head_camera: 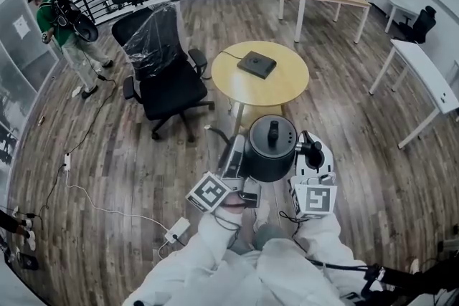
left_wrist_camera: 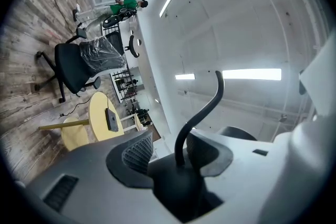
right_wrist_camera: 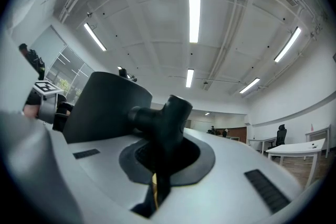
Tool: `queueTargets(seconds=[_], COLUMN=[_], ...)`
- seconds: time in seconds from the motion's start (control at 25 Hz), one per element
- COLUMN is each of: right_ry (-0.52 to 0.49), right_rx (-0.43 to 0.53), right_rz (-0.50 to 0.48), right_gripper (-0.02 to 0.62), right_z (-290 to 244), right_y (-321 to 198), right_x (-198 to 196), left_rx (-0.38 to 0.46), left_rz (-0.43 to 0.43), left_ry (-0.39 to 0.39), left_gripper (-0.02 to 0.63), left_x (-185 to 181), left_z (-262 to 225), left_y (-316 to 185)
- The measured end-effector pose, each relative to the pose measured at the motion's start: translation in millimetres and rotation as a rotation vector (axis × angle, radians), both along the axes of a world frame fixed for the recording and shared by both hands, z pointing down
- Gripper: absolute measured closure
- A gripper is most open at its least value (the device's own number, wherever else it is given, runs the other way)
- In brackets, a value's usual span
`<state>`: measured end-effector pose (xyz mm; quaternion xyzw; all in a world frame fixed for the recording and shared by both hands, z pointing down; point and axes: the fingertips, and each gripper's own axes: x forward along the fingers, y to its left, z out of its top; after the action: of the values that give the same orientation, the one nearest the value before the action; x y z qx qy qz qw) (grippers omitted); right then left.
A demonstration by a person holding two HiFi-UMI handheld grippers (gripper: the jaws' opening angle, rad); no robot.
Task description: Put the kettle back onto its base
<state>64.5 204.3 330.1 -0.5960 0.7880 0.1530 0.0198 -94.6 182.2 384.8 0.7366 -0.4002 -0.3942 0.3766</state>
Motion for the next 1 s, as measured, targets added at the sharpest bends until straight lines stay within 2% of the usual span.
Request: queueTargets(seconds=[0.12,0.2,0.4,0.64,0.76,0.88,0.96,1.0], right_ry=[0.004,-0.007,-0.022,0.0,-0.005,0.007,0.014,0.022], right_rx=[-0.006,-0.01,0.004,0.004,0.006,0.012,0.015,0.016], right_rz=[-0.003,-0.002,-0.008,-0.033,-0.045,-0.053,-0.059,-0.06], right_gripper=[0.583,0.582,0.583,0.583,0.582,0.583,0.583,0.583], right_z=[5,9,4,1,2,2,2,3], right_y=[-28,-51,-107,-189,-230,-264,-283,-292], right_x=[-1,1,12,18,24,32,36,37], left_rx=[-0.027,-0.048,0.001,-0.001,-0.015,-0.005,-0.018,-0.016], left_rz=[-0.004,-0.014,-0.017,-0.036,-0.042,-0.05,-0.047,-0.049], left_ry=[0.029,0.006,-0.009,-0.001,0.041,0.022,0.06,0.055], left_gripper=[0.407,0.407,0.407,0.407,0.407,0.407,0.407,0.407], left_x=[0,-1,10,17,24,33,39,40], left_z=[5,10,2,1,0,3,5,7], left_y=[-26,-47,-105,-182,-221,-256,-274,-283])
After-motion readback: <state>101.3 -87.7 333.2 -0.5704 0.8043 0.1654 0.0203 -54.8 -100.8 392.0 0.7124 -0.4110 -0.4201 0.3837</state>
